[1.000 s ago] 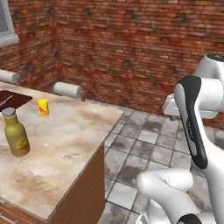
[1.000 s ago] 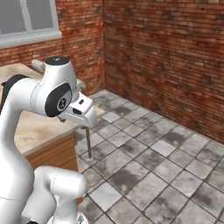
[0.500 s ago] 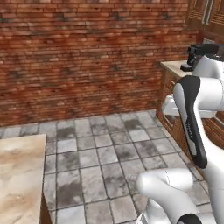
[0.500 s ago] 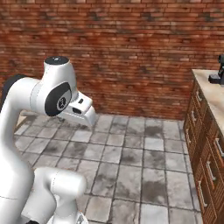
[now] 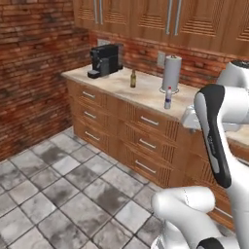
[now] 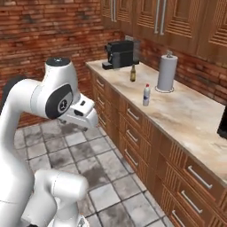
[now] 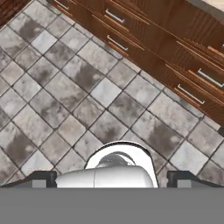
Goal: Place the drinks on the dining counter in a tight cluster.
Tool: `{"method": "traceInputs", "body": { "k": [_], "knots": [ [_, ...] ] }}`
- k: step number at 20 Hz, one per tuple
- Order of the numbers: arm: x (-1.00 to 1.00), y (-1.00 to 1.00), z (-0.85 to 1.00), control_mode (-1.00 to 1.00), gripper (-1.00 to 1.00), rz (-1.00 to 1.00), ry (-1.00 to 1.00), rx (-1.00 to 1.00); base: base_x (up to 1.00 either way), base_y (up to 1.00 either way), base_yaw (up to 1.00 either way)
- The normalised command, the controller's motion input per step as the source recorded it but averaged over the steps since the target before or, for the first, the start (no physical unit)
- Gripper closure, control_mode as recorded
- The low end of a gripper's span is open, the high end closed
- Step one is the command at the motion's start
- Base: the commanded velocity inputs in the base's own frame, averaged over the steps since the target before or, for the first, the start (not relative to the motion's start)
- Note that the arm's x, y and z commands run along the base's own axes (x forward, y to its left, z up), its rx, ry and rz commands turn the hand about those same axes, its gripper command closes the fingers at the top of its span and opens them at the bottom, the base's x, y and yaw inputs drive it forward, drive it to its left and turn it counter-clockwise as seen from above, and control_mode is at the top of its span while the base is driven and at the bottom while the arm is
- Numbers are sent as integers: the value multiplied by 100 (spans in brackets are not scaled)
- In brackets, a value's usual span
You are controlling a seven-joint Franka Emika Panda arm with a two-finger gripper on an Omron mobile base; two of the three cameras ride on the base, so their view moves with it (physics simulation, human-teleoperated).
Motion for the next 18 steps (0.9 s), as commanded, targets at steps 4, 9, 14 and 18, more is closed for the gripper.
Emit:
{"method": "traceInputs", "body": {
  "k": [4, 9, 14, 18],
  "knots": [
    [0, 0, 0, 100, -100, 0, 0, 0, 100, 43, -30],
    [0, 0, 0, 100, -100, 0, 0, 0, 100, 16, -26],
    [0, 0, 0, 100, -100, 0, 0, 0, 91, 3, -55],
    [0, 0, 0, 100, -100, 0, 0, 0, 62, 18, -70]
  ]
}}
